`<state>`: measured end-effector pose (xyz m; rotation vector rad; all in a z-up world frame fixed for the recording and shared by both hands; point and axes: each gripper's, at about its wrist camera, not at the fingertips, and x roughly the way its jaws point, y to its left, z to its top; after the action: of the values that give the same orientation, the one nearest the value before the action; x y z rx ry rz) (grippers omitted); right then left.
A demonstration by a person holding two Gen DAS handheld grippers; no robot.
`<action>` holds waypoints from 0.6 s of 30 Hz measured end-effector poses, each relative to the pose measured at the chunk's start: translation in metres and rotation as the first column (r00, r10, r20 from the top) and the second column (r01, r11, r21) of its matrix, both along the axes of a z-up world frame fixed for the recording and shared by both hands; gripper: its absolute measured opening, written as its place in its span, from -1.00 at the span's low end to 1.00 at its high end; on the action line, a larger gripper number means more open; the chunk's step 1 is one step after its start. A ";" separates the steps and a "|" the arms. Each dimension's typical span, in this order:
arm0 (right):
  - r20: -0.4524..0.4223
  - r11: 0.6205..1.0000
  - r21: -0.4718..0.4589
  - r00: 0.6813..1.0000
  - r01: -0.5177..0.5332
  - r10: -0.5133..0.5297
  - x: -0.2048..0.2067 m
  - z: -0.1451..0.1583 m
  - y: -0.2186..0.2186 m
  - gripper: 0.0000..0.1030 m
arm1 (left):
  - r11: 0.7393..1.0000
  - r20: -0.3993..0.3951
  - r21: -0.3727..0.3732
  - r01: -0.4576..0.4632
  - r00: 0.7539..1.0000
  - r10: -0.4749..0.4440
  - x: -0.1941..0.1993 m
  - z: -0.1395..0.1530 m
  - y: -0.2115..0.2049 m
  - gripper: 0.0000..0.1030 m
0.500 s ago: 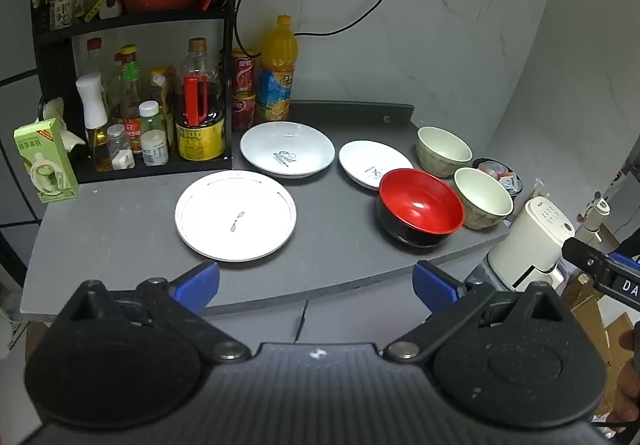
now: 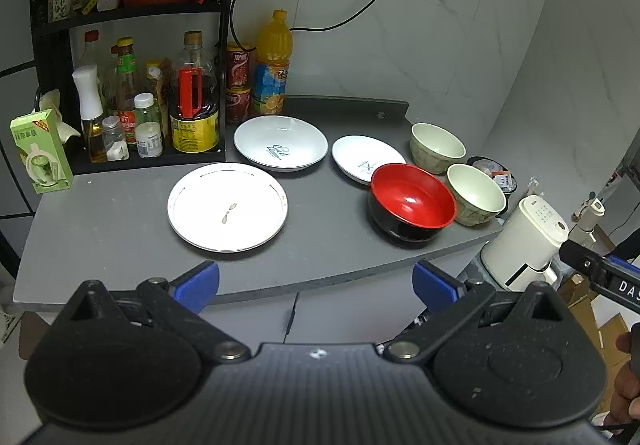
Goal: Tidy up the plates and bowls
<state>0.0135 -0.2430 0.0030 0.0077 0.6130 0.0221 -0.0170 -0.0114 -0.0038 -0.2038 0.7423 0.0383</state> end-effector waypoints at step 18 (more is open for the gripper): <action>-0.026 0.998 -0.016 0.998 -0.061 0.060 -0.002 -0.003 0.001 1.00 | 0.999 0.002 -0.011 -0.034 0.999 0.034 -0.005 -0.002 0.002 0.98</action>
<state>0.0119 -0.2422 0.0001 -0.0267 0.6390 0.0756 -0.0225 -0.0094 -0.0056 -0.2270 0.7368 0.0662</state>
